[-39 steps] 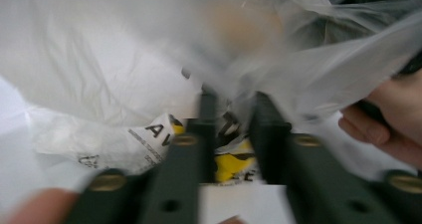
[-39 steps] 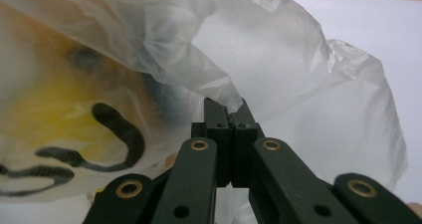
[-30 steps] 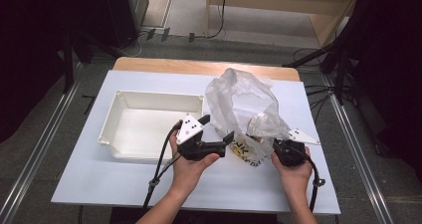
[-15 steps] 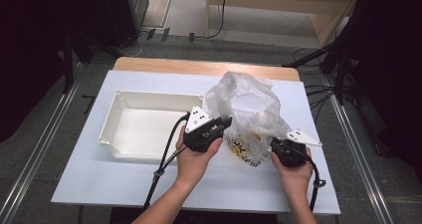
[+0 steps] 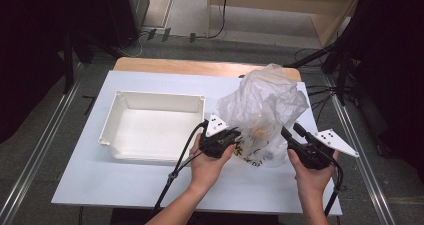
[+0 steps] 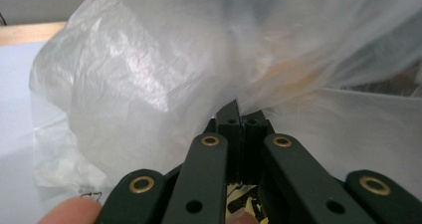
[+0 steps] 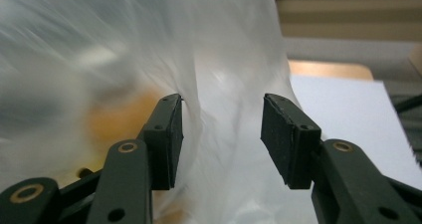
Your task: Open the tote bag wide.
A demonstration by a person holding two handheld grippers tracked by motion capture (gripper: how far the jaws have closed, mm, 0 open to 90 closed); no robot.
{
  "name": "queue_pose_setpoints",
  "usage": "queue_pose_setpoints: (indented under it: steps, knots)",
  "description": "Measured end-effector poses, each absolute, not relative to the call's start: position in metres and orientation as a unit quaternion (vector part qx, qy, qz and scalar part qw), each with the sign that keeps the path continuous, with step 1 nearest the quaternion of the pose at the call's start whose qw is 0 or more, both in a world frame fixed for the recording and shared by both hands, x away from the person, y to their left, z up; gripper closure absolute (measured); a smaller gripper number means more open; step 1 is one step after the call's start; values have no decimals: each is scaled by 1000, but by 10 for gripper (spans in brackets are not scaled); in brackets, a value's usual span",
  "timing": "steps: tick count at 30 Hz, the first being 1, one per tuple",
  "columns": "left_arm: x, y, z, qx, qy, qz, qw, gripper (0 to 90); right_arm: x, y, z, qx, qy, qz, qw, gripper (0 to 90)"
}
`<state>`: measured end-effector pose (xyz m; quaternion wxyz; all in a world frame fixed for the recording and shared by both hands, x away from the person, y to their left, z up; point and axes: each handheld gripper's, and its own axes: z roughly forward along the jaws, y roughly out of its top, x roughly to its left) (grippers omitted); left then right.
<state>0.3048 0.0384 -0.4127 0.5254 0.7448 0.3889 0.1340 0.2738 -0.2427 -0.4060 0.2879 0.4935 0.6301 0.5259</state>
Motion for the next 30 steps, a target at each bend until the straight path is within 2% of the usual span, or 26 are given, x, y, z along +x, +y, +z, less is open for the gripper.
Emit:
queue_pose_setpoints:
  steps: [3, 5, 6, 10, 17, 19, 23, 24, 25, 26, 28, 29, 30]
  knots:
    - [306, 37, -422, 752, 398, 130, 509, 900, 266, -241, -387, 468, 620, 554, 300, 613]
    - [307, 37, -425, 753, 401, 130, 505, 900, 263, -238, -379, 454, 622, 562, 303, 700]
    - [307, 36, -428, 755, 403, 128, 501, 900, 263, -238, -379, 454, 622, 562, 303, 700]
    - [303, 34, -444, 763, 414, 124, 481, 900, 267, -227, -374, 442, 642, 552, 296, 900]
    - [294, 32, -453, 774, 406, 147, 463, 900, 287, -222, -404, 469, 668, 510, 271, 900]
    - [288, 30, -453, 773, 403, 161, 463, 871, 294, -222, -418, 483, 674, 496, 259, 900]
    - [286, 33, -453, 770, 402, 153, 470, 842, 306, -222, -441, 504, 690, 463, 235, 900]
    - [286, 34, -451, 767, 403, 147, 476, 773, 311, -223, -452, 512, 696, 451, 222, 900]
    - [286, 36, -450, 763, 404, 139, 485, 773, 311, -223, -452, 512, 696, 451, 222, 900]
    - [285, 37, -447, 758, 404, 133, 494, 638, 314, -223, -460, 522, 698, 442, 214, 900]
    - [282, 39, -439, 750, 401, 138, 508, 568, 314, -226, -463, 530, 693, 442, 208, 900]
    - [280, 41, -434, 745, 397, 140, 517, 568, 314, -226, -463, 530, 693, 442, 208, 900]
    - [278, 42, -430, 739, 393, 143, 528, 478, 311, -232, -460, 529, 686, 452, 211, 885]
